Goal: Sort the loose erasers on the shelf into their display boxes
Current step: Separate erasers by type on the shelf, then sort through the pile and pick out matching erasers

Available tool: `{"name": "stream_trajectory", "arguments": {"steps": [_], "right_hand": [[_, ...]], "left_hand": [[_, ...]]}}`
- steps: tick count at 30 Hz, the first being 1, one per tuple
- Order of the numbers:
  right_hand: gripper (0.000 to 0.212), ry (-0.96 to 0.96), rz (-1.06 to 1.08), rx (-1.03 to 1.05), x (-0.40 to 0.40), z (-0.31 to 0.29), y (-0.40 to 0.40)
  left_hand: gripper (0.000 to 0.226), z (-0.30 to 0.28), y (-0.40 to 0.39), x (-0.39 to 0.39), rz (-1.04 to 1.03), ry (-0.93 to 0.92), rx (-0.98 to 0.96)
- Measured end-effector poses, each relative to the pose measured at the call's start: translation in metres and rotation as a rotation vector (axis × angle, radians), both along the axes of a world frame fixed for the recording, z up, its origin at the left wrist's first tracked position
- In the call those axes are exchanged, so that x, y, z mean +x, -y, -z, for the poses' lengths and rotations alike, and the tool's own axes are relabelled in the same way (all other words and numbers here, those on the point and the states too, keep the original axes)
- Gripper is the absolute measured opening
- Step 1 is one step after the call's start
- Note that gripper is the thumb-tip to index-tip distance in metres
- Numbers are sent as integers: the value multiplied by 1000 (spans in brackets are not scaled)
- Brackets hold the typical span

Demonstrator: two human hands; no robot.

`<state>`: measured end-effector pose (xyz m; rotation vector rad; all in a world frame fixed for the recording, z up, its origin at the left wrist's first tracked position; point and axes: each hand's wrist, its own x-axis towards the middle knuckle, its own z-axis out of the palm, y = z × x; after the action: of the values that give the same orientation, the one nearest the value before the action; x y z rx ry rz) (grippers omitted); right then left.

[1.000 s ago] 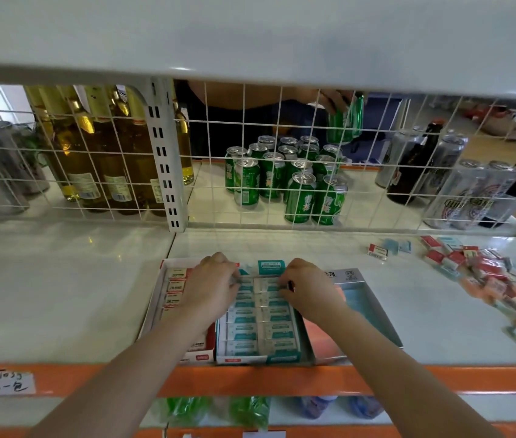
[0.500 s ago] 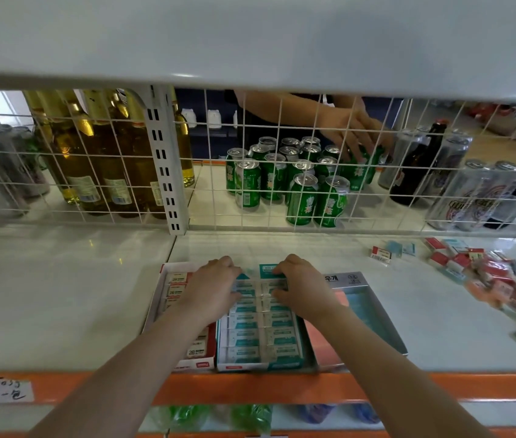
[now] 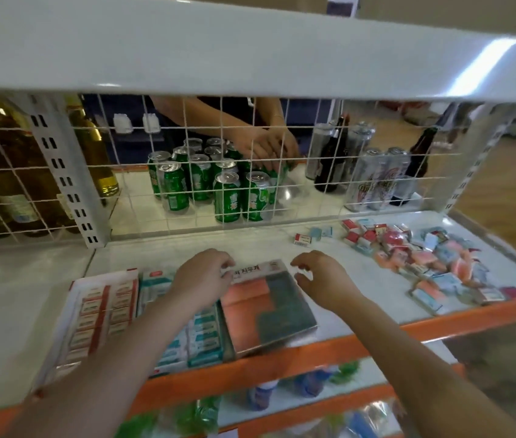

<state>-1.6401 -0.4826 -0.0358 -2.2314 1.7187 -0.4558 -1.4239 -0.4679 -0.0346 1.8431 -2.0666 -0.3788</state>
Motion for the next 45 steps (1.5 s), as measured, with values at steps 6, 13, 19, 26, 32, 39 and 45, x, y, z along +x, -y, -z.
{"name": "stream_trajectory", "arguments": {"steps": [6,13,19,26,32,39,45], "right_hand": [[32,-38,156,16,-87,0,-15],[30,-26,300,46,-170,3,-24],[34,9,409,49,-223,7,-23],[39,30,412,79,-265,10,-6],[38,1,277,97,-279,12,12],[37,-118,143,124,-287,13,23],[20,-187,106,127,-288,15,28]], "left_hand": [[24,1,17,-81,139,-6,5],[26,10,30,-167,309,-59,104],[37,23,41,-232,398,-66,174],[38,33,58,-285,455,-101,198],[43,44,69,-310,556,-79,271],[37,46,72,-317,551,-15,226],[26,42,66,-311,512,-81,240]]}}
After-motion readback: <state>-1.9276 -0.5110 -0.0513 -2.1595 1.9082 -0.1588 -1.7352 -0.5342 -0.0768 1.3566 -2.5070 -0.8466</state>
